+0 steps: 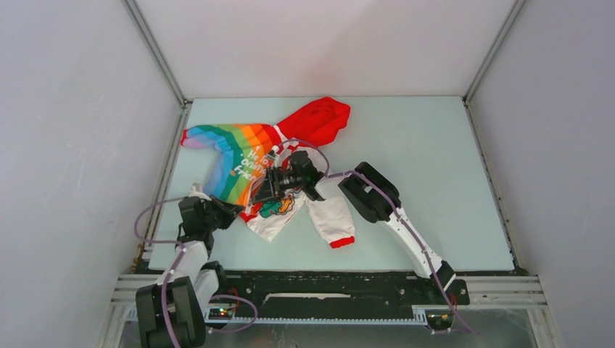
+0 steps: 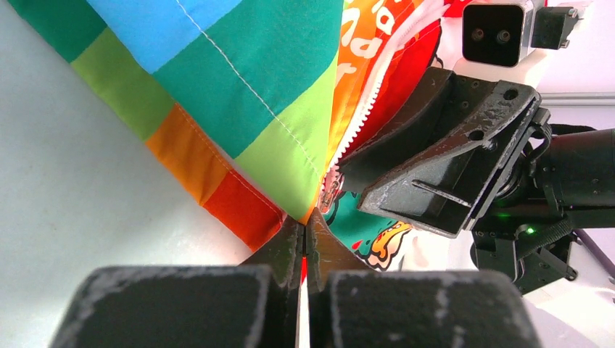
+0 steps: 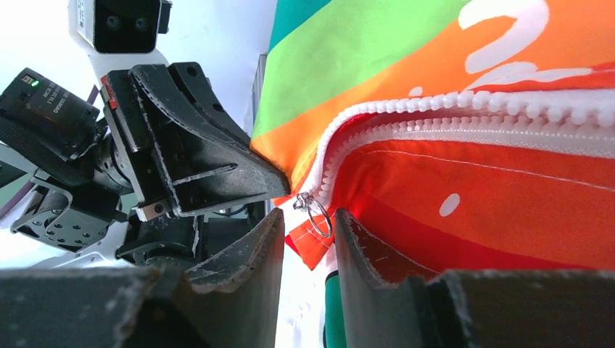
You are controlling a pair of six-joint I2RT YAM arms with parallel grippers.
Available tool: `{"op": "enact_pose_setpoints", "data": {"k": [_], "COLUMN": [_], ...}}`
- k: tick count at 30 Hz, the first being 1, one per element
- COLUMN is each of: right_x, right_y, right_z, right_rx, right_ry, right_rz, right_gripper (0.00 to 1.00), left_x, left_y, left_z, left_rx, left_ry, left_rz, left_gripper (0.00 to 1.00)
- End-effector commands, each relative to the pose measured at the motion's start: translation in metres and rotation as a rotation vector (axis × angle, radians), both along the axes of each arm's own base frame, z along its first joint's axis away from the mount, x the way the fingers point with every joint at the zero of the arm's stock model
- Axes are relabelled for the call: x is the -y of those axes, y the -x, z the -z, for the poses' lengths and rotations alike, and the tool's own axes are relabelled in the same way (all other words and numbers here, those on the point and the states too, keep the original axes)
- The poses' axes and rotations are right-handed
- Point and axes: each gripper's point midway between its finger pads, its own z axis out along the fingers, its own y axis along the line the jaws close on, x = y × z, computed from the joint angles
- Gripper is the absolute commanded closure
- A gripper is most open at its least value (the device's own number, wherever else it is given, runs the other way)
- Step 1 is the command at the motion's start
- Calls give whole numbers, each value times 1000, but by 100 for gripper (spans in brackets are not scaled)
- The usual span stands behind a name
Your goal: Zip up the jacket
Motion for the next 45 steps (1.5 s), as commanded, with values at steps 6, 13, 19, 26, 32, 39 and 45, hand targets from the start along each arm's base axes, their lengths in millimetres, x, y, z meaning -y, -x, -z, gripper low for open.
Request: {"op": "enact_pose_setpoints", "data": {"k": [6,13,19,26,32,39,45], "right_x": [-7,-9,-9,-13,-15,-15,-18], "right_y": [7,6,6,5,6,5,6], "right_z": [-22,-19,-15,-26,-28,-34,-41], "right_rx": [16,23,55,92,82,77,92], "right_ry": [-110,-96,-63,-66,-78,-90,-92], "right_rz": [-38,-34,-27,-16,-15,-6,-8], "right_gripper": [81,78,91,100,100,100,100], "left_x": [-3,-4,-4,-3,0,2,0], "left_y": [-13,-13,-13,-13,-14,-14,-12], "left_z": [-21,-22,-21,-17,-14,-12,-6], "left_rx": [79,81,79,57,57,60,26], "left_ry": [-17,-16,-14,-1,42,71,66], "left_rz": [12,10,11,8,-6,-9,-21], "left_gripper": [100,100,100,92,72,77,90]}}
